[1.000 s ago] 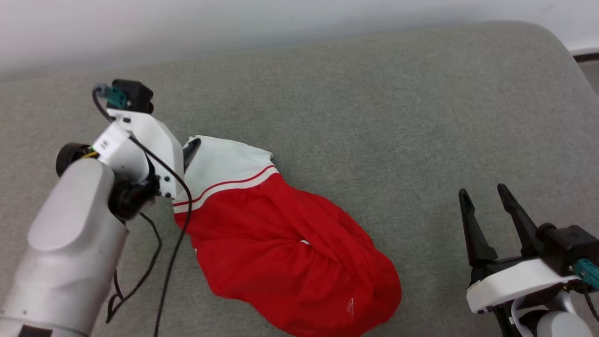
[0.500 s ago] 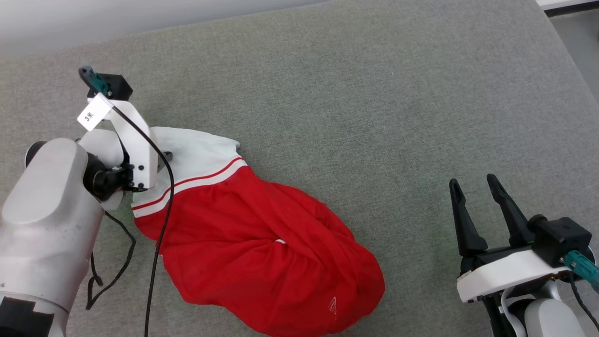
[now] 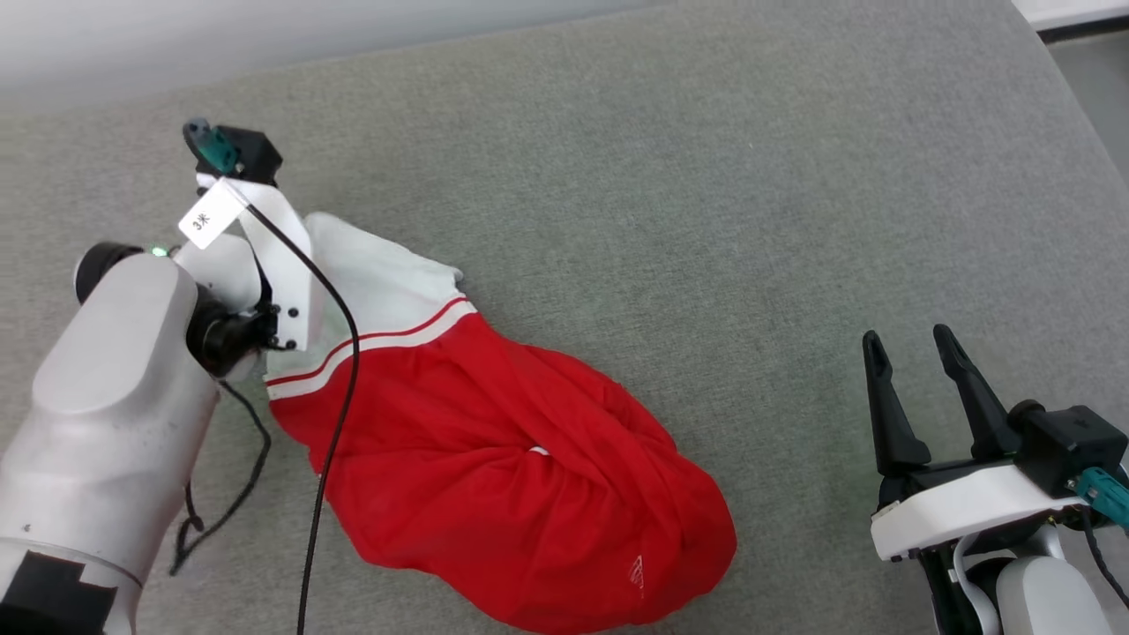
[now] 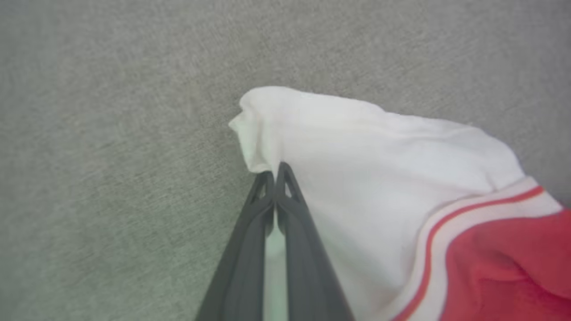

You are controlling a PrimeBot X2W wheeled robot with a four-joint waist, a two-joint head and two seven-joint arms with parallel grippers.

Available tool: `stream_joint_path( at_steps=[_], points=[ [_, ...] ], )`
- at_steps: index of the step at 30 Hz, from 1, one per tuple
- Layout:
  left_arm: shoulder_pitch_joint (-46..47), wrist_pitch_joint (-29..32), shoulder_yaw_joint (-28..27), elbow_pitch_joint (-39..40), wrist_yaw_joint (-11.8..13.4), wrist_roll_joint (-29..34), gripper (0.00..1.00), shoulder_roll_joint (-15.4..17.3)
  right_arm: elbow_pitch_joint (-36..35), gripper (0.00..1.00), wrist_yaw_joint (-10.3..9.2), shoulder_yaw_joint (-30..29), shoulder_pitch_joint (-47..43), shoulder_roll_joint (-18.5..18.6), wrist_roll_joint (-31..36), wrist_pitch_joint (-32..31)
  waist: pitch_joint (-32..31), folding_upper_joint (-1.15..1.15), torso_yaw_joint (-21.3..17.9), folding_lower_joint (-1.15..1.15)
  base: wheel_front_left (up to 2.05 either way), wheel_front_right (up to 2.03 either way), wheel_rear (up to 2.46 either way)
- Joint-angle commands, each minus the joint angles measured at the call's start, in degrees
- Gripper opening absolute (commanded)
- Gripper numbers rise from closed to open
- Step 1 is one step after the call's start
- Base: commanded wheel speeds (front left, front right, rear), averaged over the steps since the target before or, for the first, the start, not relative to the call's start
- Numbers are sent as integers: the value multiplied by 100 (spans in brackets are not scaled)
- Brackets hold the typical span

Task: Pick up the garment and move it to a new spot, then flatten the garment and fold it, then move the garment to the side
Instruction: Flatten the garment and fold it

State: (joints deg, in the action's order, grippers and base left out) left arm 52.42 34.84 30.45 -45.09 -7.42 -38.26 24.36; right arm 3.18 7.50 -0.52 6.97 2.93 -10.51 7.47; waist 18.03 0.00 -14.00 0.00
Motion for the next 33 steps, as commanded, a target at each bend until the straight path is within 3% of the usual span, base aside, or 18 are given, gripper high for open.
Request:
stream_joint_path(
  at_steps=[1,6,11,20,25,31,32,33],
  points=[
    [125,-130,16,82,-6,41,0,54,-10,100,-2,-9,10,-7,34,-10,-119,0,113,0,0,0,0],
    [76,-749,-26,407,6,121,0,215,-54,100,-2,-101,-123,-6,95,-83,-405,0,336,0,0,0,0],
    [-324,-1200,-250,818,215,46,0,479,-141,100,-2,-255,-289,-6,150,-185,-707,0,554,0,0,0,0],
    [-2141,-1635,-836,1923,1025,-396,0,981,-417,100,-2,-495,-633,-5,219,-440,-1112,0,877,0,0,0,0],
    [-3394,-1842,-1182,2276,1431,-814,0,992,-541,100,-2,-487,-755,-6,223,-556,-1220,0,965,0,0,0,0],
    [-4282,-2381,-1384,2378,1652,-1043,0,698,-612,100,-2,-466,-827,-6,235,-639,-1297,0,977,0,0,0,0],
    [-4371,-2494,-1387,2383,1665,-1049,23,631,-616,100,-2,-460,-838,-6,237,-655,-1316,0,978,0,0,0,0],
    [-4436,-2611,-1382,2399,1669,-1038,85,571,-621,100,-2,-458,-864,-6,237,-670,-1336,0,979,0,0,0,0]
  ],
)
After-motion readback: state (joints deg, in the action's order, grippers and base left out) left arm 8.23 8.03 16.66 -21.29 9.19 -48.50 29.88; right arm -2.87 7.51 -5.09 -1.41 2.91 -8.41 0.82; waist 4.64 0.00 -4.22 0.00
